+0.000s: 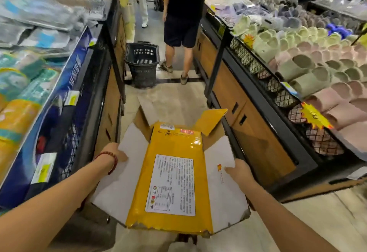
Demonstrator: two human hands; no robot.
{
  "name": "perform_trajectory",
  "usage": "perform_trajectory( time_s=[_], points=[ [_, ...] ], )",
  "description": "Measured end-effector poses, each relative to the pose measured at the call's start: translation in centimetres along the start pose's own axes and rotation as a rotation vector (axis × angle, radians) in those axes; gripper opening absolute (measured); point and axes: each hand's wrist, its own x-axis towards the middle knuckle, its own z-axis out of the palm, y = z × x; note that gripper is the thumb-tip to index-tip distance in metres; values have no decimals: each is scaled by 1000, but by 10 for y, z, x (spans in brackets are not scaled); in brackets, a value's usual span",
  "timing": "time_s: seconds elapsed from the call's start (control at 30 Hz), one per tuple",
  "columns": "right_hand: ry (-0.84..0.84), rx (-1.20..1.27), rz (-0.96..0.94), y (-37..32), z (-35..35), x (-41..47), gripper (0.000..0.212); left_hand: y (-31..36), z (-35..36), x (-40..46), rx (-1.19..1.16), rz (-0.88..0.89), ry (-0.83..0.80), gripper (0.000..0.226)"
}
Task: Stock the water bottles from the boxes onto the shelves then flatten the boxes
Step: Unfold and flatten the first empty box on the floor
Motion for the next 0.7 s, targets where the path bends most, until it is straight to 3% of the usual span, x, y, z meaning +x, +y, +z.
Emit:
perform_trajectory(
  time_s=[0.1, 0.37, 0.7],
  points=[
    [-19, -3, -24, -26, -14, 60, 8, 36, -1, 34, -36, -38, 40, 40],
    [-112, -34, -62, -93, -37, 184, 27, 99, -9, 116, -125, -87, 115, 44],
    [-117, -96, -56, -187, -10, 294, 10, 149, -57, 238, -127, -139, 131, 42]
  ],
)
